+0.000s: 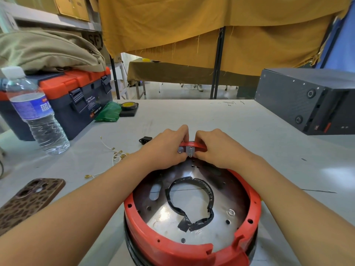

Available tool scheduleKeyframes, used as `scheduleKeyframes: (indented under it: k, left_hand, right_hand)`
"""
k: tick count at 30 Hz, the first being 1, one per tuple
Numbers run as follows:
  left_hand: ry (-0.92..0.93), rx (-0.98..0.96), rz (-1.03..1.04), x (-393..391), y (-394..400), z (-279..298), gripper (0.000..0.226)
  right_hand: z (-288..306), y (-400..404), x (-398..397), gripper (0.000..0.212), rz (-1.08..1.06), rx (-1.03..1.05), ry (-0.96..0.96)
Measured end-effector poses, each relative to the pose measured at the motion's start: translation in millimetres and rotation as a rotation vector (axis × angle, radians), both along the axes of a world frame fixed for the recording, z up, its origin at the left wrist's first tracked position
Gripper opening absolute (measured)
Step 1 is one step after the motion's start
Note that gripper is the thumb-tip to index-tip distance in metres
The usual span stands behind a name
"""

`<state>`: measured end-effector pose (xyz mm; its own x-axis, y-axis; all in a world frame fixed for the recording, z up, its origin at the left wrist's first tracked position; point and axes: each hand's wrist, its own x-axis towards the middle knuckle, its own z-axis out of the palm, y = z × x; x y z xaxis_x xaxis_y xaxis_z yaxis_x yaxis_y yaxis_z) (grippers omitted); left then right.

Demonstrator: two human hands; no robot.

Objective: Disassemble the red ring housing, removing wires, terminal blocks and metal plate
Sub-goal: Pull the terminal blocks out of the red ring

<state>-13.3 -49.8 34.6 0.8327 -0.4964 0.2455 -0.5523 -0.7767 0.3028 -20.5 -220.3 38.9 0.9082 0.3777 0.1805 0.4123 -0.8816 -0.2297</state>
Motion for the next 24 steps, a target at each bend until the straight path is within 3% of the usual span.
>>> scheduleKeyframes:
  k: [24]
  left_hand:
    - [-0.055,0.073,0.006,2.4,-3.1,-1.1,0.031]
  right_hand:
    - [2.6,3.2,1.7,0.021,0.027,-0.036,-0.035]
